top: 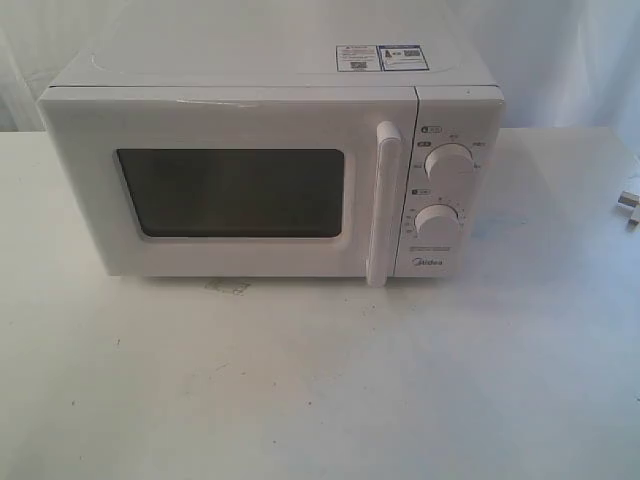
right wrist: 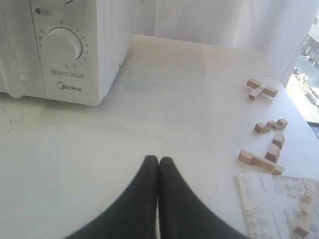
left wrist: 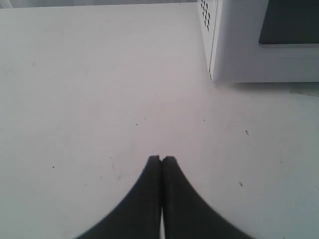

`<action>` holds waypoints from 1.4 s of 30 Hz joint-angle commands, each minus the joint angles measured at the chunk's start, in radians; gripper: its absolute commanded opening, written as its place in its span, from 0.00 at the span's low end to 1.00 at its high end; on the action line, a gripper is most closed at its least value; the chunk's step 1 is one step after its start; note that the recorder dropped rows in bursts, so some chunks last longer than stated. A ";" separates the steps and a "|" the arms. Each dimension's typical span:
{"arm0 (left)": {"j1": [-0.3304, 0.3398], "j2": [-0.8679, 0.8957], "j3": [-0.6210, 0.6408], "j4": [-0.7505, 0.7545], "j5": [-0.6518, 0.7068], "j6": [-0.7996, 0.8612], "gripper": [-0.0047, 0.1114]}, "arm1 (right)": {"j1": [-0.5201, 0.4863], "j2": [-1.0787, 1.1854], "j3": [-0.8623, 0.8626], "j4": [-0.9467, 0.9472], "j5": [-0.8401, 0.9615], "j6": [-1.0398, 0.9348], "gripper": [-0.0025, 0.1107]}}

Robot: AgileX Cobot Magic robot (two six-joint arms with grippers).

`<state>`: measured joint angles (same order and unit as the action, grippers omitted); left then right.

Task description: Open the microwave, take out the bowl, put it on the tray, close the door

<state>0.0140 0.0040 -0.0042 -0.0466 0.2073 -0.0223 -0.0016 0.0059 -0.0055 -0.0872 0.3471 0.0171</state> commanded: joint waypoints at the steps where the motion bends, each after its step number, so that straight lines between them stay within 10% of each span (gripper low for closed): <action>1: -0.005 -0.004 0.004 -0.008 -0.005 0.001 0.04 | -0.008 -0.006 0.006 -0.005 -0.004 0.002 0.02; 42: -0.005 -0.004 0.004 -0.008 -0.005 0.001 0.04 | -0.008 -0.006 0.006 -0.060 -0.113 0.002 0.02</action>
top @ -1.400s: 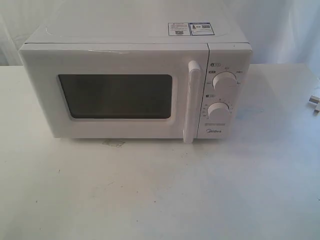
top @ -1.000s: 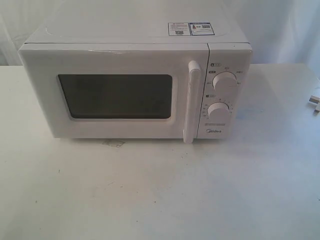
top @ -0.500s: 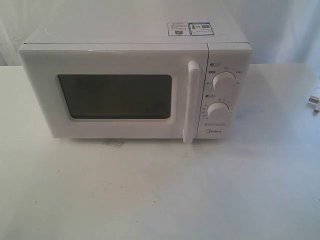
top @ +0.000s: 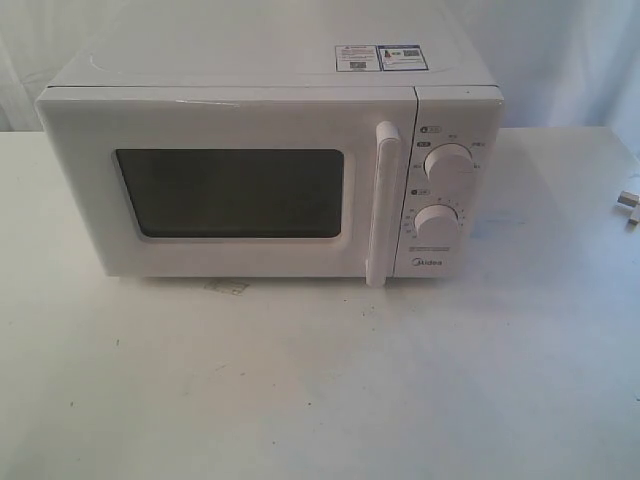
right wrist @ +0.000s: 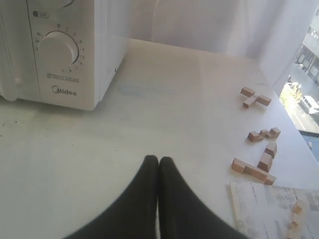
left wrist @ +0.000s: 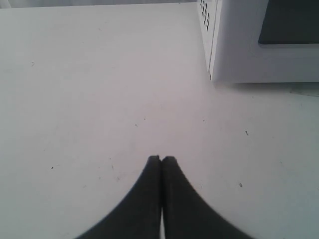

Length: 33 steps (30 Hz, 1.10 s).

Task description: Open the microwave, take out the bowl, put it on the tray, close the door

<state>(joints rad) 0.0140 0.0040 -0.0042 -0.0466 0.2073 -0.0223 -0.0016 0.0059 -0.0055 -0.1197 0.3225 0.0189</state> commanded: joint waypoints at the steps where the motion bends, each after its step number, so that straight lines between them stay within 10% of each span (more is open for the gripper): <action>1: -0.005 -0.004 0.004 -0.008 -0.005 0.001 0.04 | -0.008 -0.006 0.006 -0.033 -0.122 0.000 0.02; 20: -0.005 -0.004 0.004 -0.008 -0.005 0.001 0.04 | -0.008 -0.006 0.004 -0.032 -0.799 -0.050 0.02; 33: -0.005 -0.004 0.004 -0.008 -0.005 0.001 0.04 | -0.008 0.220 -0.328 -0.028 -0.455 -0.086 0.02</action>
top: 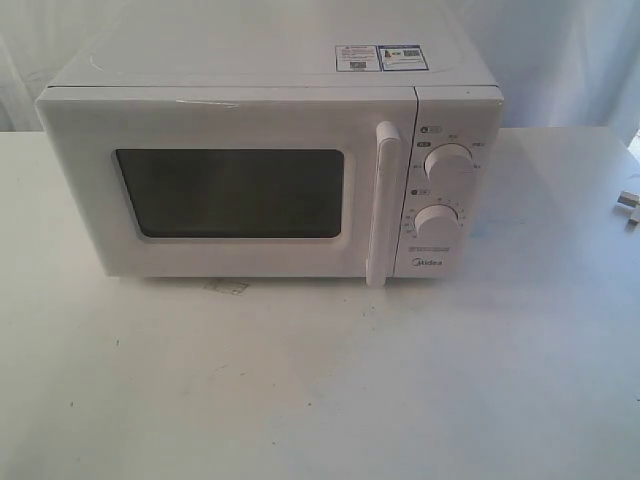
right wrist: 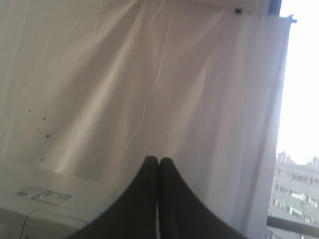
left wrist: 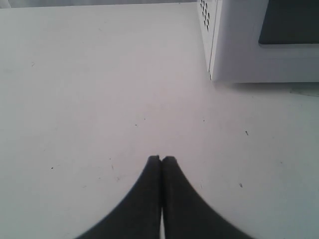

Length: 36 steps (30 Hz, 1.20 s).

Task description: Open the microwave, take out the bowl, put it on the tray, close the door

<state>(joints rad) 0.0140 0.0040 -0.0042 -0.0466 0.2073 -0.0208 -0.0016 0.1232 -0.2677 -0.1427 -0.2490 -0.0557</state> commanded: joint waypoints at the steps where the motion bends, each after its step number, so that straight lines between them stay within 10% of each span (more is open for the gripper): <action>1: -0.005 -0.004 0.004 -0.008 -0.005 0.000 0.04 | -0.008 0.135 -0.077 -0.005 0.134 -0.010 0.02; 36: -0.005 -0.004 0.004 -0.008 -0.005 0.000 0.04 | 0.011 0.948 -0.158 -0.150 -0.017 0.419 0.02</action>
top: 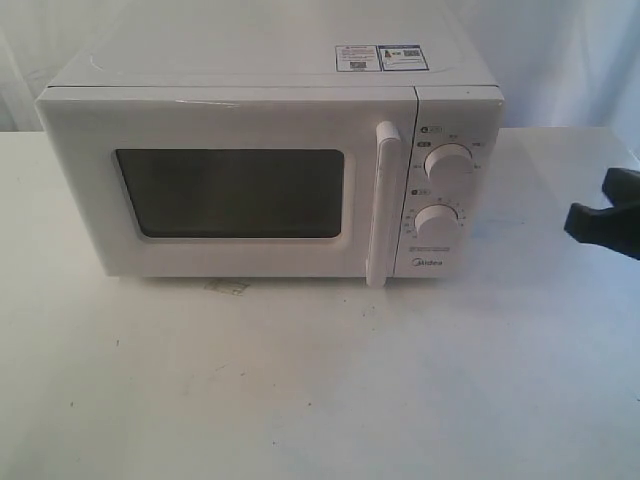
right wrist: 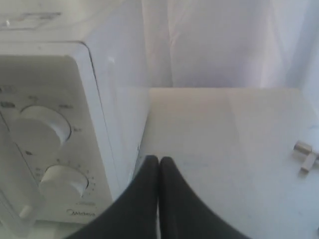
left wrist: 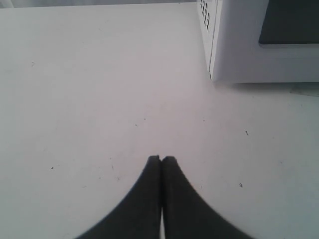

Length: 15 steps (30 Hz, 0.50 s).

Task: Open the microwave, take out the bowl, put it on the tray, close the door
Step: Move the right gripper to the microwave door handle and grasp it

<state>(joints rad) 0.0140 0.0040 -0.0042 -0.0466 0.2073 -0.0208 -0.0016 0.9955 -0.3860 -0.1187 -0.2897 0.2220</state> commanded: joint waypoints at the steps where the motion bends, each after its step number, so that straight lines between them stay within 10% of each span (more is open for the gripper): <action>1: -0.005 -0.004 0.004 -0.008 -0.005 0.000 0.04 | 0.022 0.095 -0.053 -0.302 0.027 0.238 0.02; 7: -0.005 -0.004 0.004 -0.008 -0.005 0.000 0.04 | -0.002 0.276 -0.263 -1.566 -0.559 1.238 0.02; 15: -0.005 -0.004 0.004 -0.008 -0.005 0.000 0.04 | -0.094 0.439 -0.443 -1.626 -0.732 0.953 0.02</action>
<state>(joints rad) 0.0140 0.0040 -0.0042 -0.0466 0.2073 -0.0208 -0.0794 1.4252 -0.8190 -1.7381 -1.0605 1.2687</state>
